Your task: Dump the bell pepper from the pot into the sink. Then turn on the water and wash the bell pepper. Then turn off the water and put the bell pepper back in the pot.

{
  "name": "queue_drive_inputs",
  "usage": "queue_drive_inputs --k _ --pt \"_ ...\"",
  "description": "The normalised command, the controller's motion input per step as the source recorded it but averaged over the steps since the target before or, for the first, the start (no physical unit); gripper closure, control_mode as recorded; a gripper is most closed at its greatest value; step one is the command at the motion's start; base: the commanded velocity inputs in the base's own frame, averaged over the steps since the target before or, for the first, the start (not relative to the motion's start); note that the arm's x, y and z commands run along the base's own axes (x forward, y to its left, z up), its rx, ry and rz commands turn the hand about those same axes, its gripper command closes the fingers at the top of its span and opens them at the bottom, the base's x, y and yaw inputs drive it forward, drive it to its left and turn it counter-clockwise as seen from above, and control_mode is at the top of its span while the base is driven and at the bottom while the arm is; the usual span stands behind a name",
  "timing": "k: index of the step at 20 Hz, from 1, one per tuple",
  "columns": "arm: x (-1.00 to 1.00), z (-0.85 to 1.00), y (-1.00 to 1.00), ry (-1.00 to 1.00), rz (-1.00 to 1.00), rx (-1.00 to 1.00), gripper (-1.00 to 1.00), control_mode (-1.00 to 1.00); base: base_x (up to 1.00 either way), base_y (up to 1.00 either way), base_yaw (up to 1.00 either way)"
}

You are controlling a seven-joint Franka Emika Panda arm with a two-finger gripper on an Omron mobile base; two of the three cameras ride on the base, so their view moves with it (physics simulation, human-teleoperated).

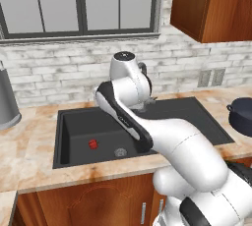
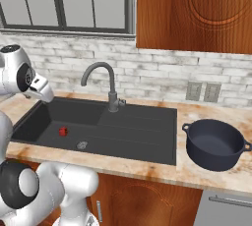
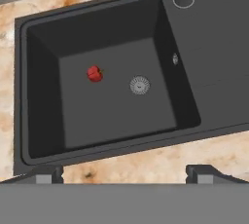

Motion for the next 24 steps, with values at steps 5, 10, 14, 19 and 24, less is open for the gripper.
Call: queue_drive_inputs --k 5,10,14,19,24 --pt "0.60 -0.67 0.14 0.09 -0.01 -0.10 -1.00 -1.00 0.00 0.00 0.00" --pt "0.48 -0.52 0.24 0.10 0.02 -0.03 -1.00 -1.00 0.00 0.00 0.00" --pt "0.35 -0.51 0.30 0.08 0.07 0.00 -1.00 -1.00 0.00 0.00 0.00" --pt "0.31 -0.53 0.29 0.09 0.09 0.00 -1.00 -1.00 0.00 0.00 0.00" --pt "0.33 -0.53 0.15 0.02 0.08 0.00 -1.00 -1.00 0.00 0.00 0.00"
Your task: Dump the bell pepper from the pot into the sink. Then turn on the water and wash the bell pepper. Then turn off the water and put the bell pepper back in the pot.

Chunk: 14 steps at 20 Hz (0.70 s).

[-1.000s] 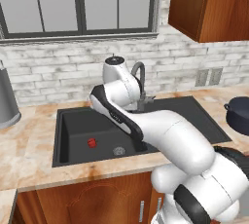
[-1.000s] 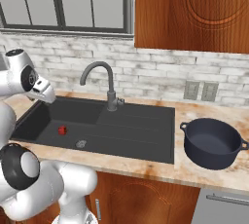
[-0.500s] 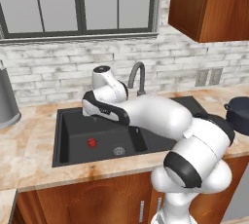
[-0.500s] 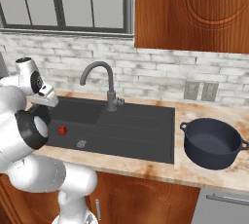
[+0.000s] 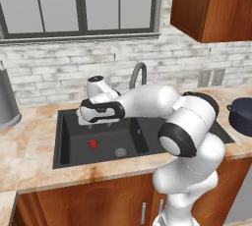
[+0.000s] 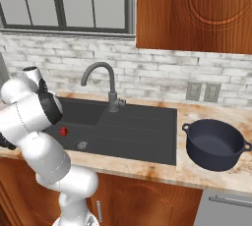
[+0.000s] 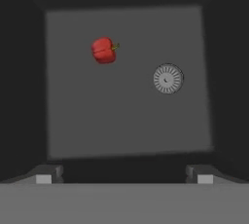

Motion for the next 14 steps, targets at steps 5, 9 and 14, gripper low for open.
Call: queue_drive_inputs --k 5,9,14 --pt "0.33 -0.50 0.02 0.00 0.06 -0.02 -1.00 -1.00 0.00 0.00 0.00" --pt "0.24 -0.47 0.00 0.00 0.04 -0.02 -1.00 -1.00 0.00 0.00 0.00" --pt "0.30 -0.43 0.00 0.00 0.03 -0.01 -1.00 -1.00 0.00 0.00 0.00"
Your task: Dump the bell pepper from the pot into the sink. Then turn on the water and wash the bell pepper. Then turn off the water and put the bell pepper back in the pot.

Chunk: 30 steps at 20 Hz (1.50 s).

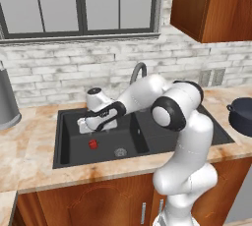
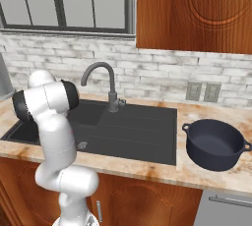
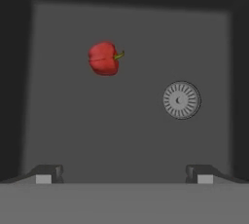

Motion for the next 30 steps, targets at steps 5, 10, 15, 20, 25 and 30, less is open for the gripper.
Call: queue_drive_inputs --k 5,10,15,20,25,30 --pt "0.34 -0.42 0.00 0.00 0.02 0.00 -1.00 -1.00 0.00 0.00 0.00" --pt "0.30 -0.41 0.03 0.00 0.02 0.00 -1.00 -1.00 0.00 0.00 0.00" --pt "0.24 -0.36 0.10 0.00 0.03 0.00 -1.00 -1.00 0.00 0.00 0.00" --pt "0.15 -0.33 0.08 0.00 0.03 0.00 -1.00 -1.00 0.00 0.00 0.00" --pt "0.18 -0.32 0.05 0.00 0.03 0.00 -1.00 -1.00 0.00 0.00 0.00" --pt "0.20 -0.27 0.04 0.00 0.03 0.00 -1.00 -1.00 0.00 0.00 0.00"
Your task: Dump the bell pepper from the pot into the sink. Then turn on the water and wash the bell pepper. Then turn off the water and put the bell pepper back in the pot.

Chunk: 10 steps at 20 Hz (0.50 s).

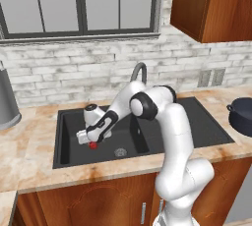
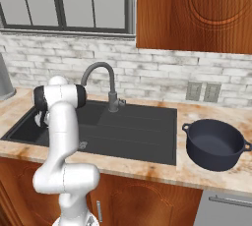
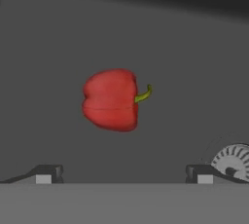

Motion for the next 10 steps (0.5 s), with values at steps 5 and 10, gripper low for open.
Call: queue_drive_inputs --k 5,10 --pt "0.37 -0.18 0.02 0.00 0.01 0.00 -1.00 -1.00 0.00 0.00 0.00" --pt "0.33 -0.16 0.00 0.00 0.01 0.00 -1.00 -1.00 0.00 0.00 0.00"
